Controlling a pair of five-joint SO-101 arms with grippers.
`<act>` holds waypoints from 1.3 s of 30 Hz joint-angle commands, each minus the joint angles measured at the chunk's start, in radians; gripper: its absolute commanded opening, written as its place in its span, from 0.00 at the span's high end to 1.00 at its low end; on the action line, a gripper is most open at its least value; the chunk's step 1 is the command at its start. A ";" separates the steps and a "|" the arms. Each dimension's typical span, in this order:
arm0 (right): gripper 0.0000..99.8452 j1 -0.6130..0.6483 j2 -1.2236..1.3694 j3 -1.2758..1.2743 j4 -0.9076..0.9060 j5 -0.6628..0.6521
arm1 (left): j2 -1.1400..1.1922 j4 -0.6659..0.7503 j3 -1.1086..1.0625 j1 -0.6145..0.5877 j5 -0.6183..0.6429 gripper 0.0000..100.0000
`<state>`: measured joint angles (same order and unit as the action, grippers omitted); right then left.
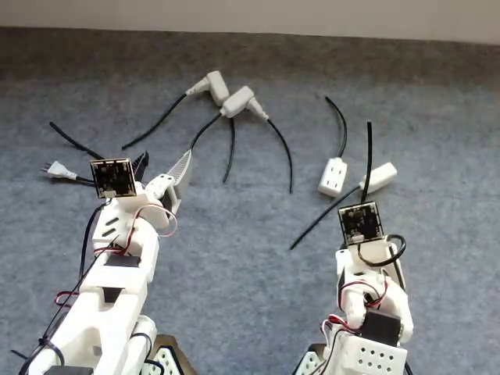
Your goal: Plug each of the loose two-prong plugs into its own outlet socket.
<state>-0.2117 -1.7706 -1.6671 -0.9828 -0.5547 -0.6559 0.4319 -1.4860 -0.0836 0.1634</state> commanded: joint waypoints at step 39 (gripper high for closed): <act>0.99 -0.053 0.507 0.133 0.328 0.049 | -0.012 0.006 0.004 -0.010 0.008 0.71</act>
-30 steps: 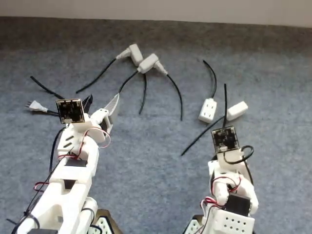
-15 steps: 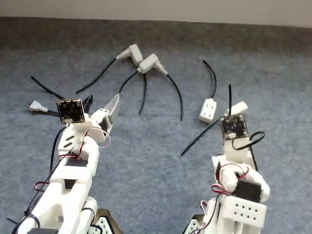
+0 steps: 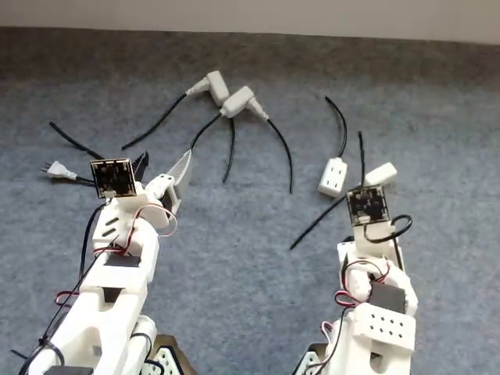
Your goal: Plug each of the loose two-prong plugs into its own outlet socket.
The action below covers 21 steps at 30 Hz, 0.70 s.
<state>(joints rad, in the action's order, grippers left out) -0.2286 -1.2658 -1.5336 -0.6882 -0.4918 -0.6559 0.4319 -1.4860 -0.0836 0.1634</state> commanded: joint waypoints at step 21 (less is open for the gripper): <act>0.99 -0.059 0.125 0.328 -0.143 -0.015 | -0.012 0.006 0.004 -0.010 0.008 0.71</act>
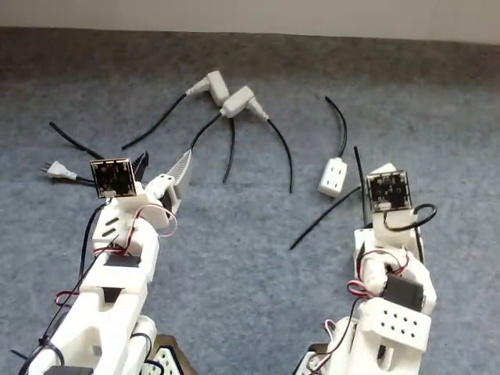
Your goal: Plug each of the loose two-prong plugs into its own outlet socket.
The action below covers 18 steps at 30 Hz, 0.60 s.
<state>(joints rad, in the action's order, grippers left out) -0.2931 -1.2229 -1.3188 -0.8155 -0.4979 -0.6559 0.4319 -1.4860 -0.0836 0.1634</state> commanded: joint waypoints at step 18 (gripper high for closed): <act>0.99 -0.239 0.591 0.441 -0.016 -0.009 | -0.002 -0.023 0.008 0.110 -0.133 0.71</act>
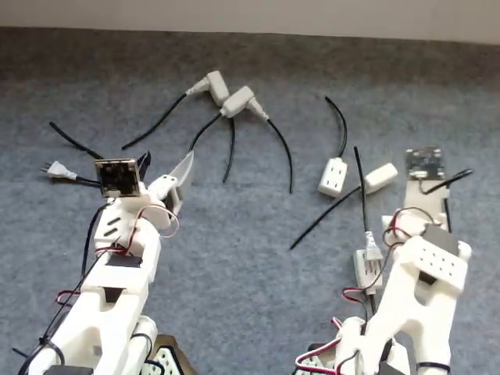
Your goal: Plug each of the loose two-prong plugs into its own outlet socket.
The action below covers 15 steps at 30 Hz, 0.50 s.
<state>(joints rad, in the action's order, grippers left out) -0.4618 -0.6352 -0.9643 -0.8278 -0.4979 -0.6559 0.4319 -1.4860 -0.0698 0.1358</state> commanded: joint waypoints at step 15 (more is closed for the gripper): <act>0.99 -0.364 -0.002 0.157 -0.004 -0.009 | 0.214 -0.902 0.679 0.407 -0.169 0.70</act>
<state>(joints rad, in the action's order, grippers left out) -0.7748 -0.6352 -0.8523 -0.8278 -0.4979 -0.5378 -0.3153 -1.0257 0.2248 -0.0376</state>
